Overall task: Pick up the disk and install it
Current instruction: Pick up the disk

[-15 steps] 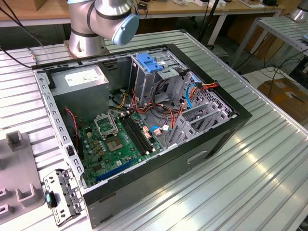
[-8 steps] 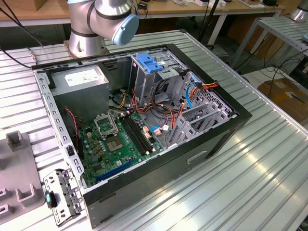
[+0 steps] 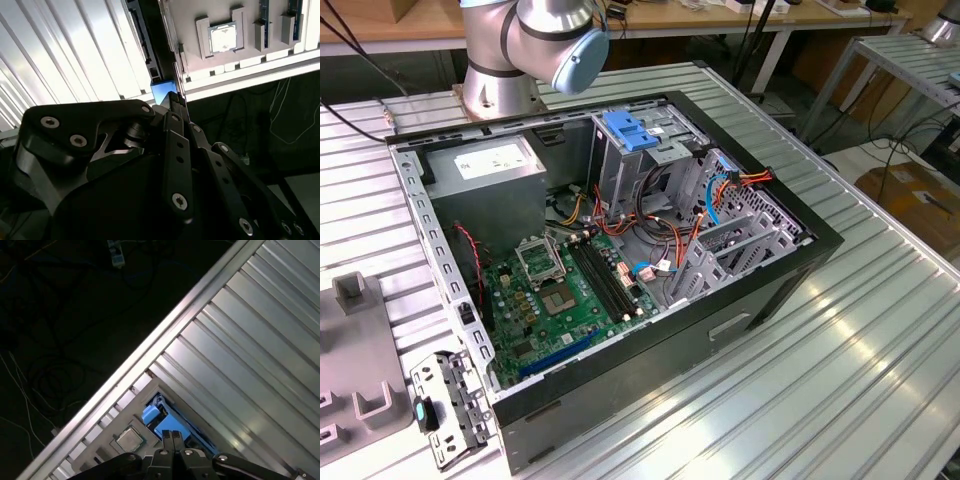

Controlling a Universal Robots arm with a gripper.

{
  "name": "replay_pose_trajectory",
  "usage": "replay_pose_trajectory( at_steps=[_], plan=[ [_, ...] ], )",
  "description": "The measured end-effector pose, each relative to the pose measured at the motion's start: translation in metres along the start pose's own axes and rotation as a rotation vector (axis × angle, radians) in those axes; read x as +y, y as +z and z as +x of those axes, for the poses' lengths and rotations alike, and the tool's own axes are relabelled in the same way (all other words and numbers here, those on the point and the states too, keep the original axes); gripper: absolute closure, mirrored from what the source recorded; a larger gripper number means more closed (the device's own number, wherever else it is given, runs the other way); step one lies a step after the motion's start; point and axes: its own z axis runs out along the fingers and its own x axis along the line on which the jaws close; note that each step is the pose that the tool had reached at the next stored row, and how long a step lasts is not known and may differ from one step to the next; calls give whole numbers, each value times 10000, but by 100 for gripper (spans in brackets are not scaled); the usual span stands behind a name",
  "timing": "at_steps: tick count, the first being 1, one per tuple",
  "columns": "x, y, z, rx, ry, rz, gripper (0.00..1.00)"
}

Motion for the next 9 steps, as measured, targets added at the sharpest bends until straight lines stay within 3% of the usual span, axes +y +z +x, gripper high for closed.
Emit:
replay_pose_trajectory(
  at_steps=[9],
  plan=[
    [0,8,0,82,-1596,26,89]
  ],
)
